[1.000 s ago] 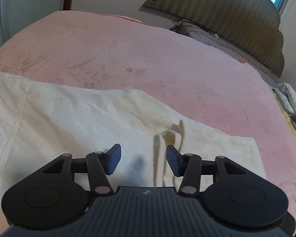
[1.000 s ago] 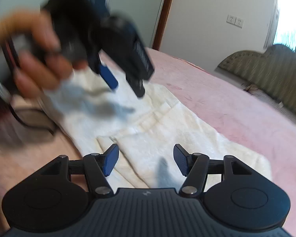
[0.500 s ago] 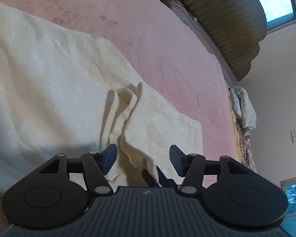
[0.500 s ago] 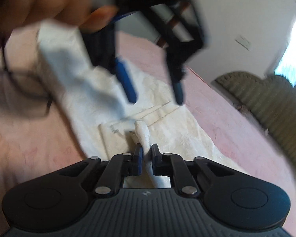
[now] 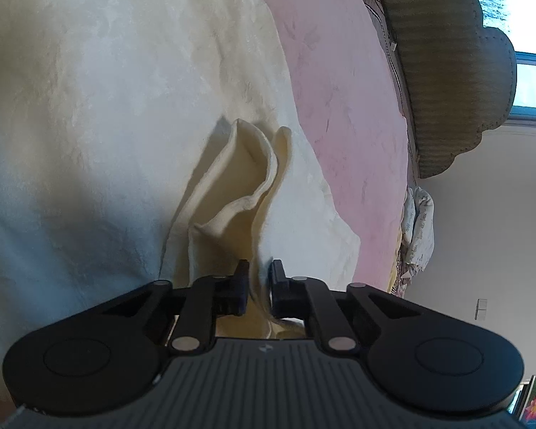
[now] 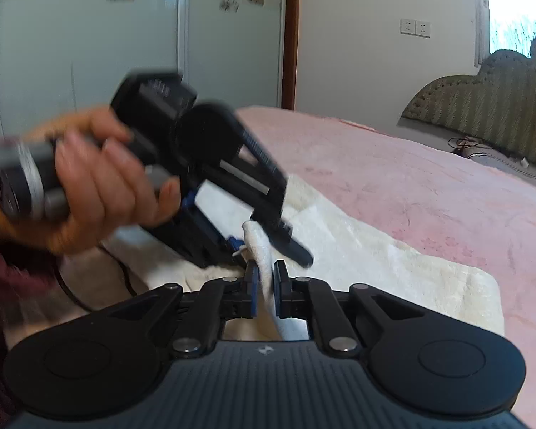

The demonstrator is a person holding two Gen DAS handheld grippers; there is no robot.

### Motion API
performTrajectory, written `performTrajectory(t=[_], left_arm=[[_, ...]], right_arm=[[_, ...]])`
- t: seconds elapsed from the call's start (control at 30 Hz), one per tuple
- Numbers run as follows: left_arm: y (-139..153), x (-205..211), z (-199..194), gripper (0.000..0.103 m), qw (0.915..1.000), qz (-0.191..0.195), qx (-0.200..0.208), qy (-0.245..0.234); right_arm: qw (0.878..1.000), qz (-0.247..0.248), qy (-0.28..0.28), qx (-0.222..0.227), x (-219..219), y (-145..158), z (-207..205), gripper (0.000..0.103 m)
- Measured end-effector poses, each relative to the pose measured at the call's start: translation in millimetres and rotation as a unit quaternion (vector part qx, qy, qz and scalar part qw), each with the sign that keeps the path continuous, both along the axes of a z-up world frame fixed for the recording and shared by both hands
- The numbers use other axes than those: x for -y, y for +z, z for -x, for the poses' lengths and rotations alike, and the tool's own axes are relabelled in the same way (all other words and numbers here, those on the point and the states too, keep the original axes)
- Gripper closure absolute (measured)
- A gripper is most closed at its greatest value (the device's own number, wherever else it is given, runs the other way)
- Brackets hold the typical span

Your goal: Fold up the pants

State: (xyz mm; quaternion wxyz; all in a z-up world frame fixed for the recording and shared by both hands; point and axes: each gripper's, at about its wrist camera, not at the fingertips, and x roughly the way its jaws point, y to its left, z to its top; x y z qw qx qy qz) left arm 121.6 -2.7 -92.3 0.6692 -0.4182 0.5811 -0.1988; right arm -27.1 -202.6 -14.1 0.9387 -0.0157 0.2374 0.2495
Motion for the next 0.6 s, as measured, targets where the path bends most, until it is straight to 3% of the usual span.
performTrajectory(t=[0.13,0.23,0.27,0.3,0.37,0.4,0.47,0.53,0.6], left_arm=[[18,7,7,0.101,0.9961,-0.057,0.065,-0.018],[31,8,12,0.101,0.9892,-0.097,0.107,-0.023],[37,8,15,0.101,0.986,-0.113,0.121,-0.019],[40,6,16,0.101,0.9833,-0.124,0.132,-0.015],[46,2,22,0.103,0.9781,-0.147,0.147,-0.007],[48,0,23,0.103,0.9766,-0.153,0.152,-0.002],[50,-3,23,0.103,0.9761,-0.149,0.158,-0.007],[45,-9,24,0.103,0.9811,-0.131,0.143,-0.006],[44,-11,23,0.103,0.9846,-0.105,0.139,-0.017]], right_arm=[[0.989,-0.14,-0.022,-0.052,39,-3,-22,0.094],[0.976,-0.191,-0.009,-0.102,49,-18,-32,0.094],[0.975,-0.199,-0.008,-0.099,50,-20,-30,0.094],[0.98,-0.176,-0.029,-0.091,47,-20,-30,0.094],[0.991,-0.075,-0.077,-0.085,29,-21,-35,0.094],[0.992,-0.049,-0.076,-0.089,21,-24,-39,0.094],[0.992,-0.061,-0.043,-0.105,9,-30,-43,0.094],[0.992,-0.058,-0.018,-0.114,-5,-36,-44,0.094],[0.994,-0.025,-0.042,-0.092,-15,-36,-39,0.094]])
